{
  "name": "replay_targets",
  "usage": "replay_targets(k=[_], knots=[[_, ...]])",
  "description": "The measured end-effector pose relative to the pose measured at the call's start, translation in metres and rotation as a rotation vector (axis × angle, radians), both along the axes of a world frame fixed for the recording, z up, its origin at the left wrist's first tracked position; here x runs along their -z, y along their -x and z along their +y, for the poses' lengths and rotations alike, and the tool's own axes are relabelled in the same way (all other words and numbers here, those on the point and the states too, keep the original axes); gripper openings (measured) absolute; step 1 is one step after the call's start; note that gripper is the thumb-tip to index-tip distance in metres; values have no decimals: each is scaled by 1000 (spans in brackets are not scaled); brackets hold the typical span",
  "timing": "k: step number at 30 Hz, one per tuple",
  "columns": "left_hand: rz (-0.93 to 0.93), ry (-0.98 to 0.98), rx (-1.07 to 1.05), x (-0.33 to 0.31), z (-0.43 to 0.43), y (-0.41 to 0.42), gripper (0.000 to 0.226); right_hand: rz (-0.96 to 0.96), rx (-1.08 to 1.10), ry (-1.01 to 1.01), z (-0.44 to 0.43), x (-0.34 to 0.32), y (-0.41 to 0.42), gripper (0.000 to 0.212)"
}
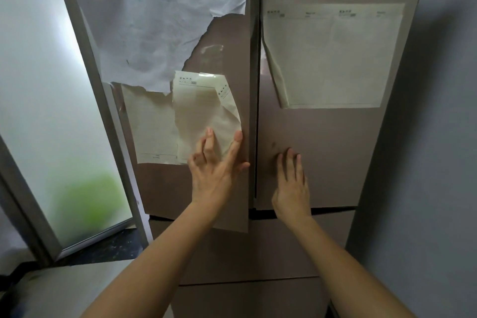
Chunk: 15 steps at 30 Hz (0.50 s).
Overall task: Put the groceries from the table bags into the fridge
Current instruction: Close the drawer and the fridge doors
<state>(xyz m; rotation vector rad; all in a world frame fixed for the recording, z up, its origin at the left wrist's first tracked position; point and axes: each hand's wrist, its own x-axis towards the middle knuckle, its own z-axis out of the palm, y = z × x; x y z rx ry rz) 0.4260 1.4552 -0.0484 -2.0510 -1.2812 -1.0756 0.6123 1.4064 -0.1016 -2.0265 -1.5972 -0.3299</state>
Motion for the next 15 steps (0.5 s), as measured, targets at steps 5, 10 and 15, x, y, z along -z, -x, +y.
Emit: replay_targets(k=[5,10,15], knots=[[-38,13,-27,-5,3,-13,81,-11,0,14,-1,-2,-1,91],[-64,21,-71,-11,11,-30,81,-42,-3,70,-5,-6,-4,96],[-27,53,-63,-10,17,-29,81,-68,-7,123,-9,-12,-4,97]])
